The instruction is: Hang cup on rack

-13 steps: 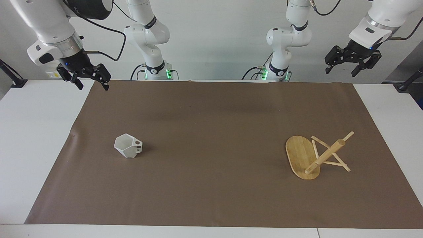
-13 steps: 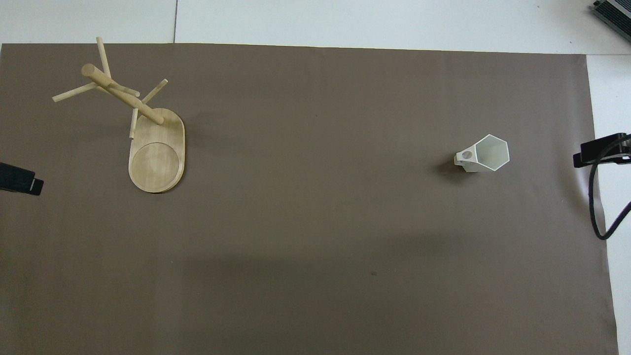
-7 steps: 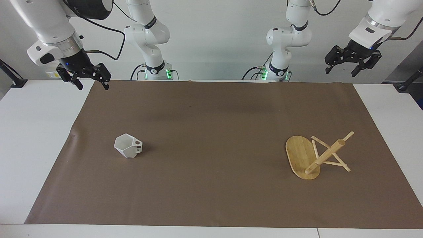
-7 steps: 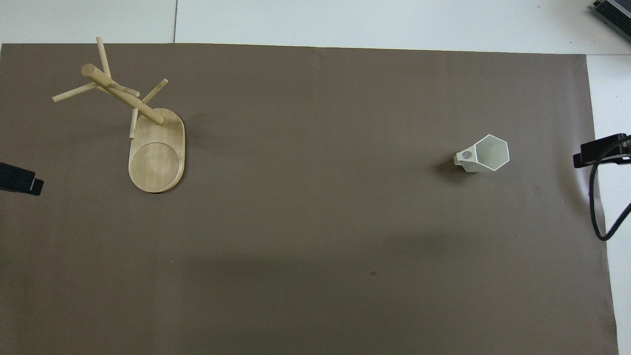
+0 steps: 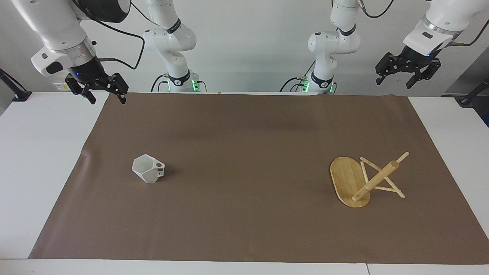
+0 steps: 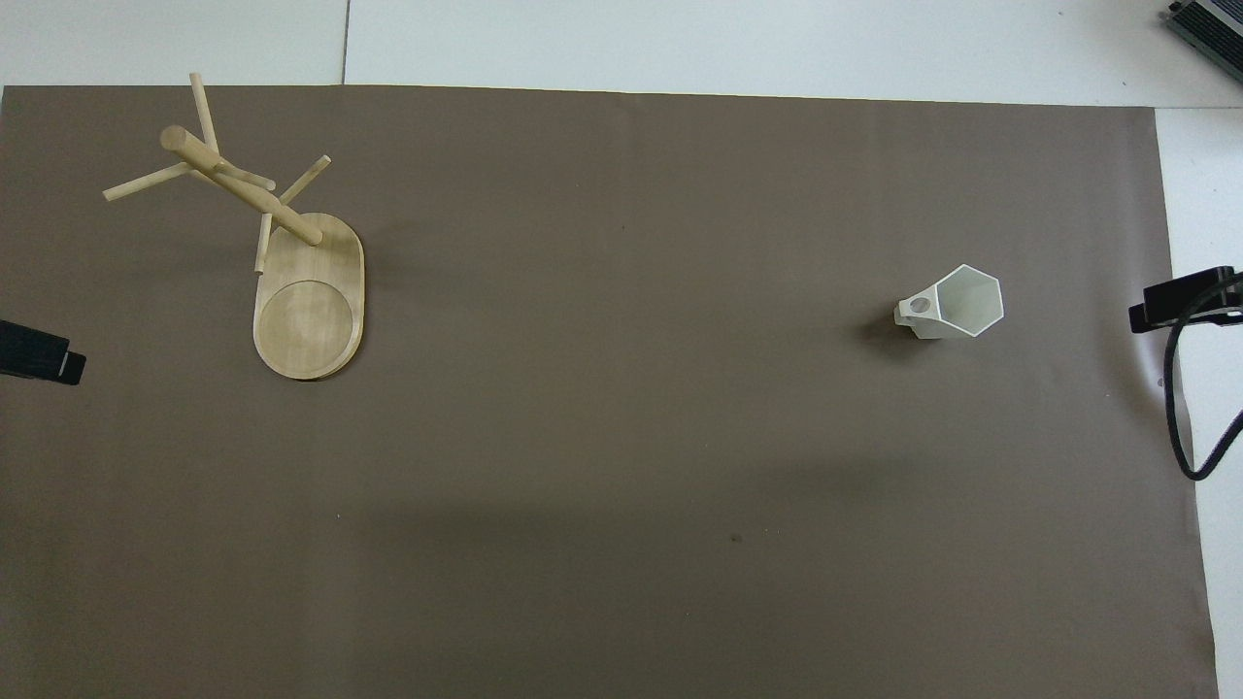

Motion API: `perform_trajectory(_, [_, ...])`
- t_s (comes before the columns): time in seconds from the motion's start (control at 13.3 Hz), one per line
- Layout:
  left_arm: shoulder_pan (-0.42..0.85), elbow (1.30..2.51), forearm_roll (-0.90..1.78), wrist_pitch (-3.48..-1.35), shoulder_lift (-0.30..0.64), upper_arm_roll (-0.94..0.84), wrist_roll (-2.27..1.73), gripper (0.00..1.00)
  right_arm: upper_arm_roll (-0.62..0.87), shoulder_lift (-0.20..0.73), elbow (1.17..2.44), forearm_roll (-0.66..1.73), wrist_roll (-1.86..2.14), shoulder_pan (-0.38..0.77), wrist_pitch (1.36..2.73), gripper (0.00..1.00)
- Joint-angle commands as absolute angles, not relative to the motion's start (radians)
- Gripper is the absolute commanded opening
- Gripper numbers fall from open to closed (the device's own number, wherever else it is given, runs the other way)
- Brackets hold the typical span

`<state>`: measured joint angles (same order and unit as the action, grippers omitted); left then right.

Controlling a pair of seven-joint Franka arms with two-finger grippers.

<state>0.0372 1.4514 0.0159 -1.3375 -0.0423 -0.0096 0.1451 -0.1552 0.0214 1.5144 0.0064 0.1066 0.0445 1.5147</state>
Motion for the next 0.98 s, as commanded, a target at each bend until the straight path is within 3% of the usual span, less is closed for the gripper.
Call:
perform_trajectory(0.0, [0.035, 1.48, -0.002, -1.342, -0.067, -0.011, 0.153, 1.0, -0.15, 0.005, 1.534, -0.014, 0.123, 0.035, 1.539, 1.0])
perform_trajectory(0.9, [0.035, 1.48, -0.002, -1.344, -0.067, -0.011, 0.15, 1.0, -0.166, 0.005, 1.536, -0.011, 0.121, 0.034, 1.536, 1.0])
